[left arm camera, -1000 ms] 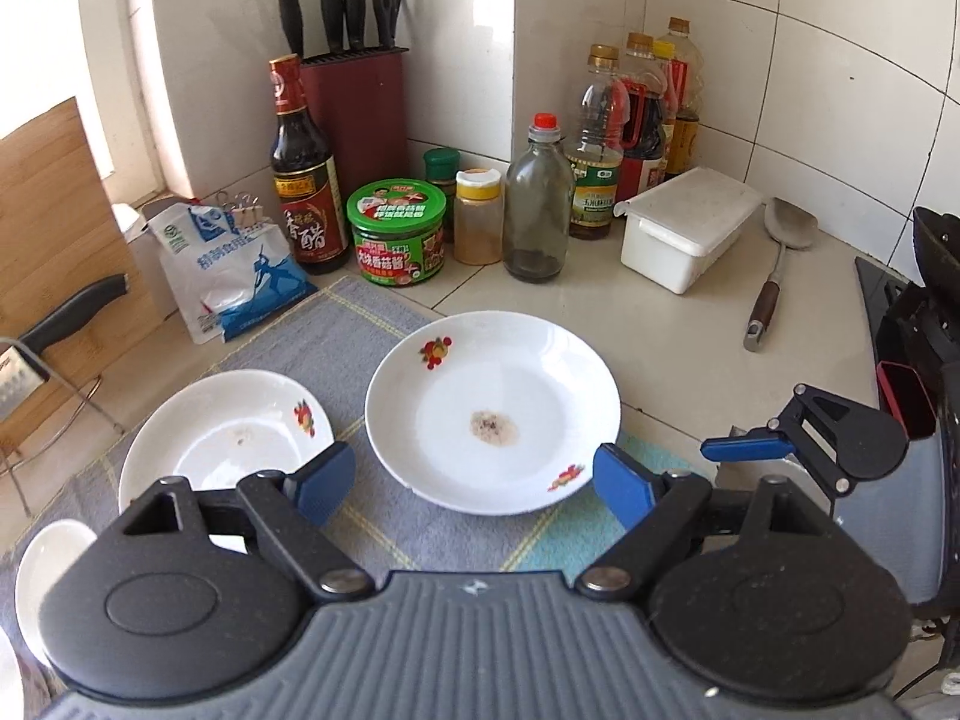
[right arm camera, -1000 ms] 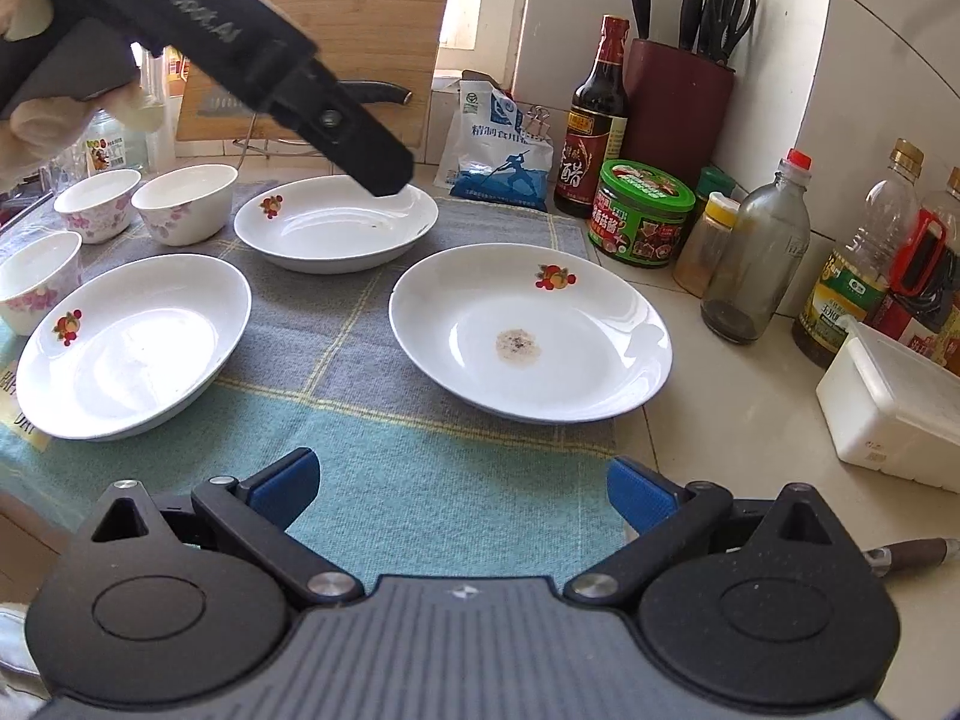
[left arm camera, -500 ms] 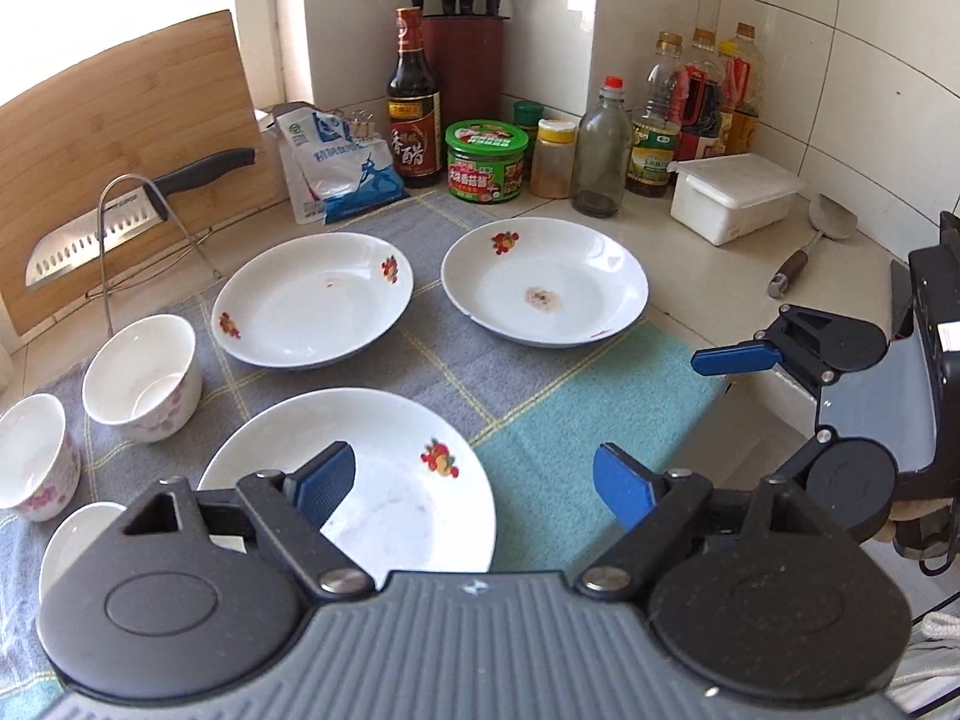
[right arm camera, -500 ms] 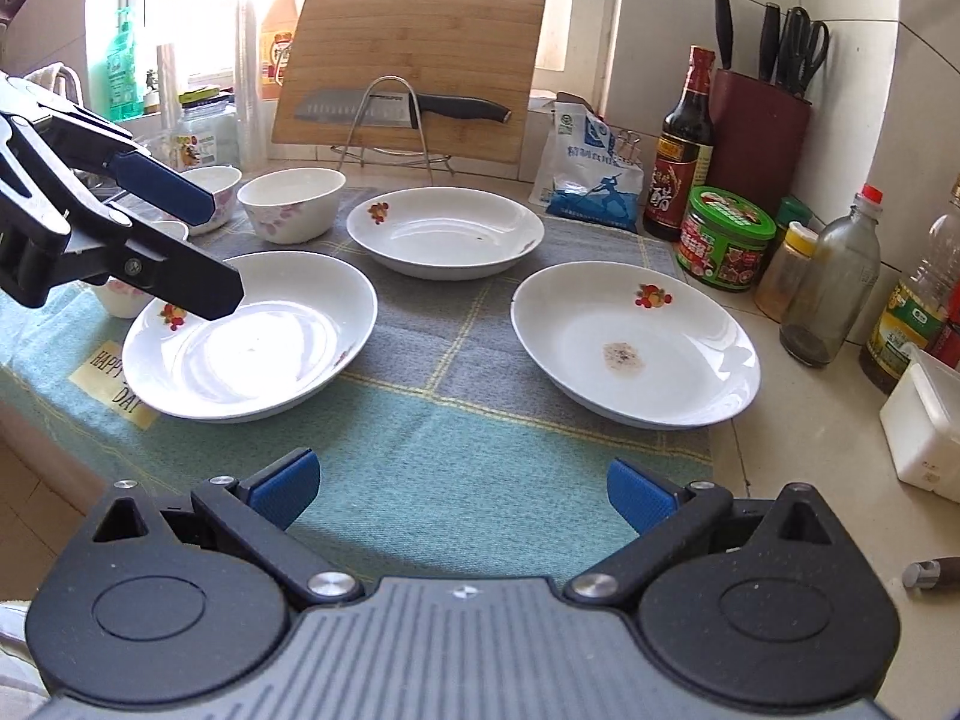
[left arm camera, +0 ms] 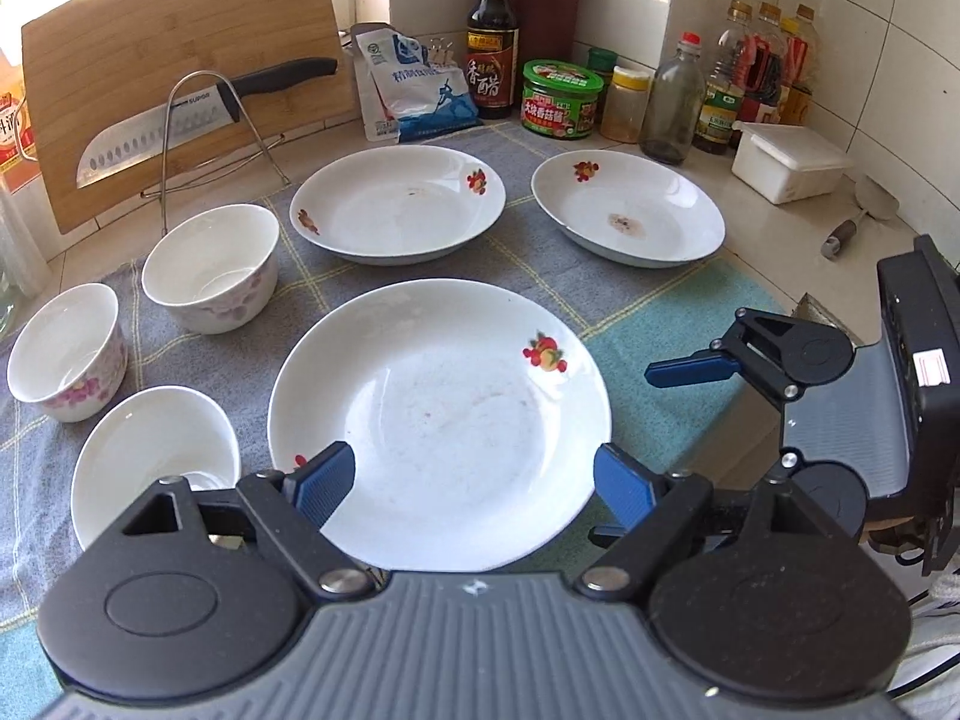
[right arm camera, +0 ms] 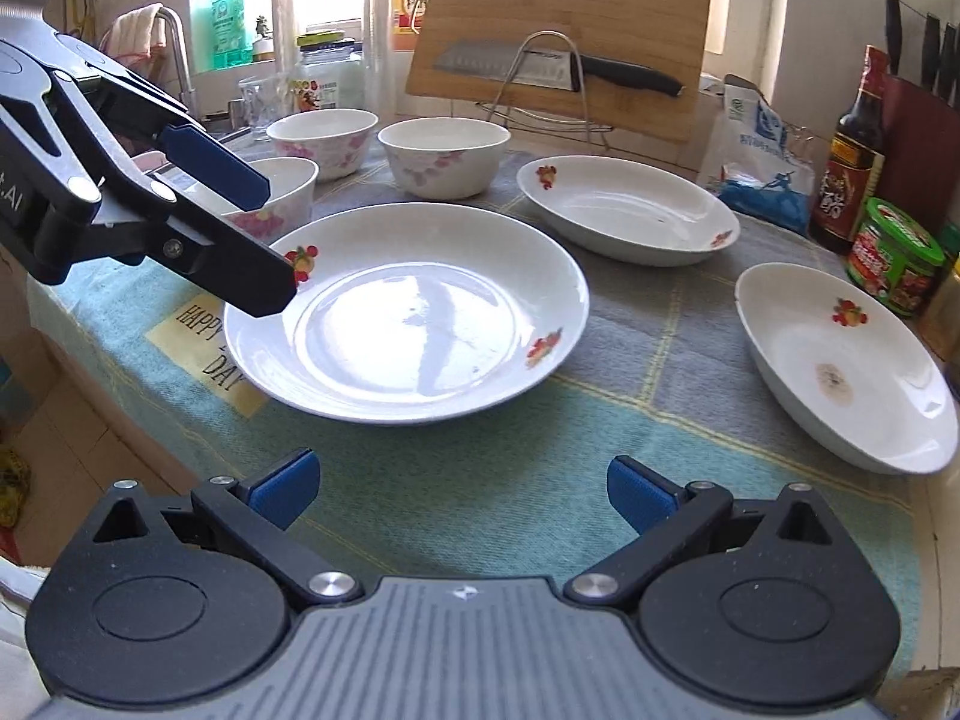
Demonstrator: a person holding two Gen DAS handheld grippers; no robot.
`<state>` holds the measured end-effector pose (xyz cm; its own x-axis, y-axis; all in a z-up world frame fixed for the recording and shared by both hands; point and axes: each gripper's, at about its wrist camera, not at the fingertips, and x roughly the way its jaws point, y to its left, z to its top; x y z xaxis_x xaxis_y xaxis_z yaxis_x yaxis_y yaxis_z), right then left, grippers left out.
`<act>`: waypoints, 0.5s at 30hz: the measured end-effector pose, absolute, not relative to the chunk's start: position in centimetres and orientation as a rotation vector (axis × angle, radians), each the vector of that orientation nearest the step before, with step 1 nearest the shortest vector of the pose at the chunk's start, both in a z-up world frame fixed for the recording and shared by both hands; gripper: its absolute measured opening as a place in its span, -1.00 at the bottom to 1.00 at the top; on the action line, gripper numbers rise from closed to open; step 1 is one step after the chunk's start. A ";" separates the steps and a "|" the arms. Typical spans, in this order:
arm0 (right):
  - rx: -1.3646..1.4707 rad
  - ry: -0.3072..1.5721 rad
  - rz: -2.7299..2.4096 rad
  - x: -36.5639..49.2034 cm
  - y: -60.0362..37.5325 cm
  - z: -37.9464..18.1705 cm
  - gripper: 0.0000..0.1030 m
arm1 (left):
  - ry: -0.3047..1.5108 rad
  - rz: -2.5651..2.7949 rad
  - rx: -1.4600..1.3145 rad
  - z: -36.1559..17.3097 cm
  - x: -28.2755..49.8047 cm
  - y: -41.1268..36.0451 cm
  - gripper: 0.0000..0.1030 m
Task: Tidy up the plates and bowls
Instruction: 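Carry the held plate with the left gripper toward the large flowered plate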
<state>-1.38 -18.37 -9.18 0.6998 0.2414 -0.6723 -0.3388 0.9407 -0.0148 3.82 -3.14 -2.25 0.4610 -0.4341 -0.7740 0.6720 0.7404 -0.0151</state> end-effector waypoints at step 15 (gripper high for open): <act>-0.180 0.704 0.387 0.9 -16.4 -10.9 1.00 | 0.880 -0.703 0.323 -2.1 8.3 -1.3 0.69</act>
<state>0.86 -16.37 -10.92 0.6948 0.2849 -0.6603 -0.4049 0.9138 -0.0318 8.31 -1.33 -2.12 0.4348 -0.4261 -0.7933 0.6791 0.7337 -0.0219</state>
